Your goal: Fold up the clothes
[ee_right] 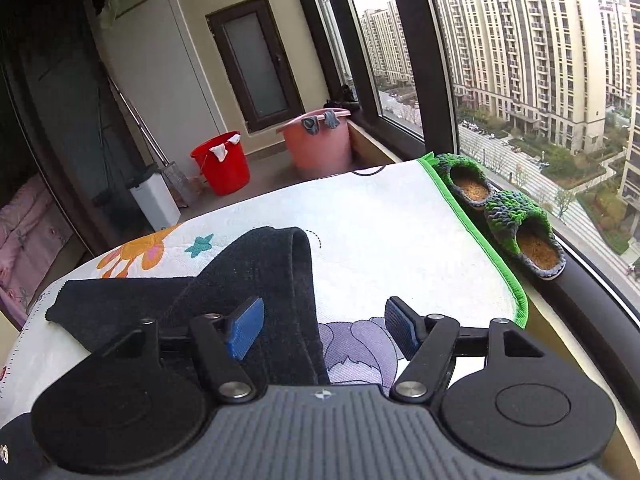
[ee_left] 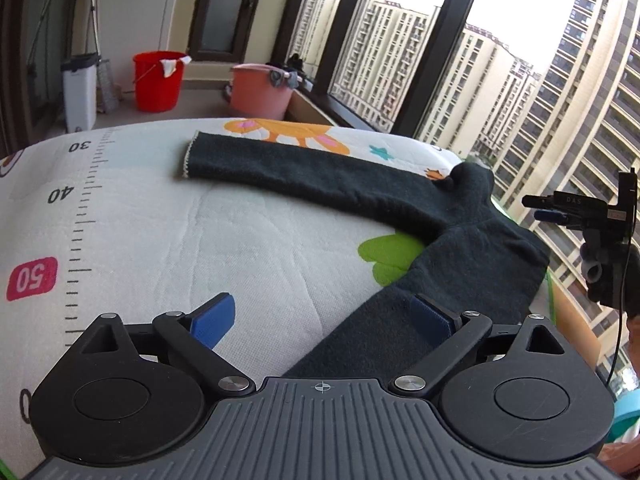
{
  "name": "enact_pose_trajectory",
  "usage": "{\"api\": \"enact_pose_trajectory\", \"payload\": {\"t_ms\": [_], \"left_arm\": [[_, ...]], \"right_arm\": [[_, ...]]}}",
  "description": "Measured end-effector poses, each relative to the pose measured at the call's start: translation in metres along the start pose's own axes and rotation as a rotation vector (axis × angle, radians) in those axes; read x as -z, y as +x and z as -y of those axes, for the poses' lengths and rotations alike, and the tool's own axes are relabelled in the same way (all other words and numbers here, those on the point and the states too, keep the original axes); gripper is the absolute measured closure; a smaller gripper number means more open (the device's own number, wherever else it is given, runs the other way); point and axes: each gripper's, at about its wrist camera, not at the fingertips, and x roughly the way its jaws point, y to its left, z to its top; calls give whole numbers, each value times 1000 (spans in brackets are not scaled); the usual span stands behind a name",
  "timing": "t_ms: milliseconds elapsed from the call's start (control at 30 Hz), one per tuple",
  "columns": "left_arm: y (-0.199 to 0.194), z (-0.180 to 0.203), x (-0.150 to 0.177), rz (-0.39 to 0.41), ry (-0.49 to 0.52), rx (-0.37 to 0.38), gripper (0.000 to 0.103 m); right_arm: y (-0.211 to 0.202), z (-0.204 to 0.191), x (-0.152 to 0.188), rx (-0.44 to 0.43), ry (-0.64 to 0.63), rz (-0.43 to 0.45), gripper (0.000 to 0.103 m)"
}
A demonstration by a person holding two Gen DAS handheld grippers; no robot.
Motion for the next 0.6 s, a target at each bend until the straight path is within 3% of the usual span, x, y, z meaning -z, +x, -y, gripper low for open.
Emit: {"api": "enact_pose_trajectory", "payload": {"t_ms": [200, 333, 433, 500, 600], "left_arm": [[5, 13, 30, -92, 62, -80, 6], [-5, -10, -4, 31, -13, -127, 6], [12, -33, -42, 108, -113, -127, 6], [35, -43, -61, 157, -157, -215, 6], [66, -41, -74, 238, -117, -351, 6]], "right_arm": [[-16, 1, 31, -52, 23, -23, 23], [-22, -14, 39, -109, 25, -21, 21], [-26, -32, 45, -139, 22, 41, 8], [-26, -43, 51, -170, 29, 109, 6], [-32, -59, 67, -198, 0, 252, 2]]}}
